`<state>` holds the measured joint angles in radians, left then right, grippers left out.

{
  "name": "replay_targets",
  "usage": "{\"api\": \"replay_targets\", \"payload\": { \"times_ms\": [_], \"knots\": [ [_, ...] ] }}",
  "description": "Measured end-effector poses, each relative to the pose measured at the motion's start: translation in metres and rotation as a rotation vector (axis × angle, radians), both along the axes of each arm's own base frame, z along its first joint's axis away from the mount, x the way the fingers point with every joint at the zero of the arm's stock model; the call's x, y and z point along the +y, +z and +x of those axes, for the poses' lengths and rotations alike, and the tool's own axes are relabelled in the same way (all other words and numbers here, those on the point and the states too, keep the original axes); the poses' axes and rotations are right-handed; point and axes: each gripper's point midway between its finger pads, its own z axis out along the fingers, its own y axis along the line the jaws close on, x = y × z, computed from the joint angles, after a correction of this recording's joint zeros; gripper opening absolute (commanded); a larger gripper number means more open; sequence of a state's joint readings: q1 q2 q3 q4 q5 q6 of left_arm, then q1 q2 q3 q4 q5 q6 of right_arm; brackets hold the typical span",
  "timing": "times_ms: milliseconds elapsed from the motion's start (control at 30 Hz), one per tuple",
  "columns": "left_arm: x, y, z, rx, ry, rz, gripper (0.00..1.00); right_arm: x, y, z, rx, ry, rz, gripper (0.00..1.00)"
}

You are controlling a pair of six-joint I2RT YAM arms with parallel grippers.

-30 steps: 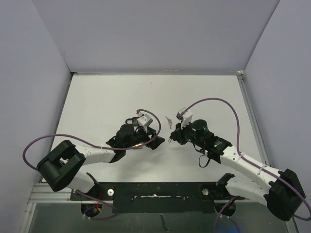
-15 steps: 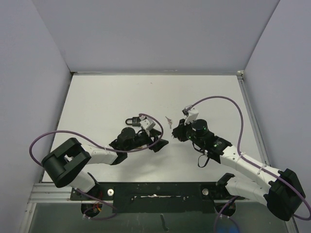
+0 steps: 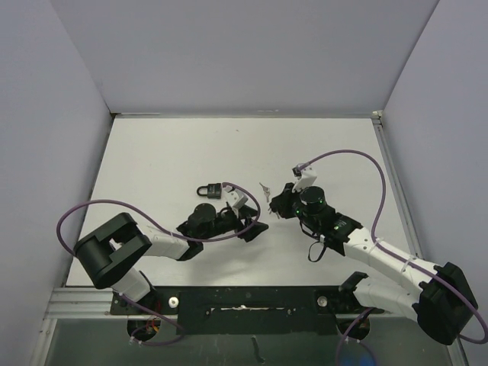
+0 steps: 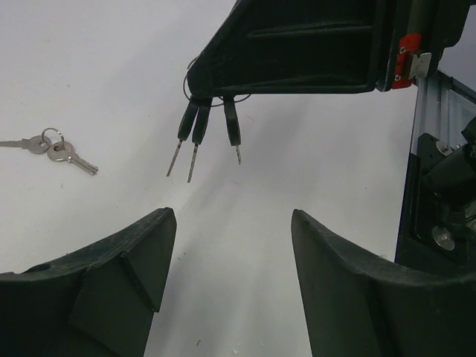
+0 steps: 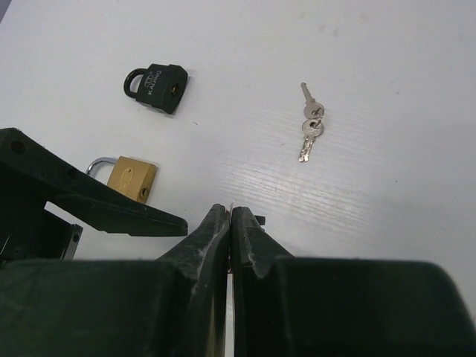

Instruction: Unlock with the key

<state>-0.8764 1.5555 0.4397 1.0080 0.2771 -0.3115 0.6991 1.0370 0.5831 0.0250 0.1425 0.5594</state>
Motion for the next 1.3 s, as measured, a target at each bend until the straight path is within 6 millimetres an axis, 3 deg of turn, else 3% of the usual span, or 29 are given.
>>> {"api": "replay_targets", "payload": {
  "times_ms": [300,500,800,1300],
  "knots": [
    [0.005,-0.003,0.005,-0.013,0.036,0.010,0.66,0.010,0.005,-0.010,-0.035,0.127,-0.024,0.00],
    [0.012,-0.012,0.007,-0.026,0.063,0.042,0.66,0.013,0.021,-0.017,-0.089,0.220,-0.064,0.00],
    [0.022,-0.013,0.008,-0.115,0.085,0.047,0.61,0.018,0.022,-0.030,-0.096,0.334,-0.104,0.00],
    [0.014,-0.026,0.018,-0.147,0.091,0.050,0.50,0.025,0.020,-0.042,-0.072,0.408,-0.087,0.00]
  ]
}}
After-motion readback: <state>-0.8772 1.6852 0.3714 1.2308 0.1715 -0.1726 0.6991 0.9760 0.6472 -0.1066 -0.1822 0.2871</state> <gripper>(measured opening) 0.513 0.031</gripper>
